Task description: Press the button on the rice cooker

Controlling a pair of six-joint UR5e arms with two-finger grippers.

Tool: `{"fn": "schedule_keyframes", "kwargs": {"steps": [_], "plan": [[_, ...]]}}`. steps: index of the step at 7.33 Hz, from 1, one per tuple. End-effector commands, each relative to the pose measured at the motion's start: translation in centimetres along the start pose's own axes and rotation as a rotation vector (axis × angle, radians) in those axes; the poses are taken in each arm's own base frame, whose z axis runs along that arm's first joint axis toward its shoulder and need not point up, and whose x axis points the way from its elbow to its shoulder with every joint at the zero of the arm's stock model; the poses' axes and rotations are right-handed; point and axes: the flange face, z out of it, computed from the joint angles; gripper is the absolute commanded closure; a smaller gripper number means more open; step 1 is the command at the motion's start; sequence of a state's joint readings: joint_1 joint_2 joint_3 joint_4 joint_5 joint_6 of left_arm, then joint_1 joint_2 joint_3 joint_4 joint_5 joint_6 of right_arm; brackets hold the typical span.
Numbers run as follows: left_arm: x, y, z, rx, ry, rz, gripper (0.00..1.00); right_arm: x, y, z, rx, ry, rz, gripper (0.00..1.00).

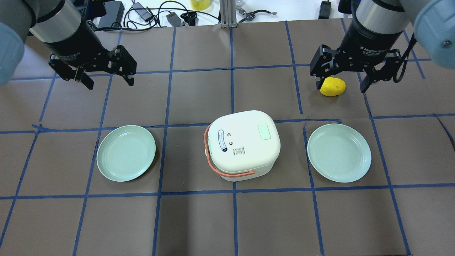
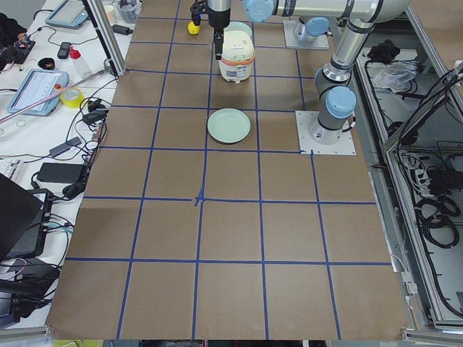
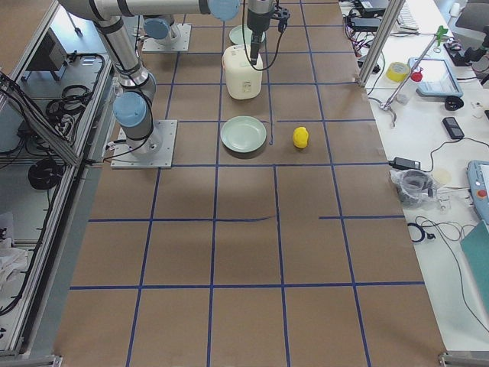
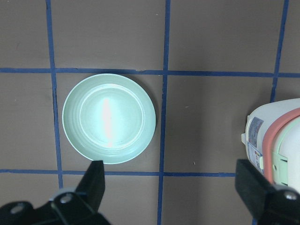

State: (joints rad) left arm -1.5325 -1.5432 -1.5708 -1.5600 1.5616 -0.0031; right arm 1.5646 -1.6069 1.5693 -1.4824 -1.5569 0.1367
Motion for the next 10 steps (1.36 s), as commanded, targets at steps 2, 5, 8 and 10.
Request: {"fn": "schedule_keyframes", "kwargs": {"steps": [2,5,8,10], "plan": [[0.0,0.0,0.0,0.0,0.0,0.0,0.0,0.0,0.05,-0.01,-0.001,0.0,0.003,0.0],[0.0,0.0,0.0,0.0,0.0,0.0,0.0,-0.25,-0.13,0.01,0.006,-0.016,-0.003,0.0],[0.0,0.0,0.0,0.0,0.0,0.0,0.0,-0.35,-0.41,-0.05,0.008,-0.023,-0.007,0.0],[0.0,0.0,0.0,0.0,0.0,0.0,0.0,-0.32,-0.45,0.23,-0.002,-0.018,-0.008,0.0]]}}
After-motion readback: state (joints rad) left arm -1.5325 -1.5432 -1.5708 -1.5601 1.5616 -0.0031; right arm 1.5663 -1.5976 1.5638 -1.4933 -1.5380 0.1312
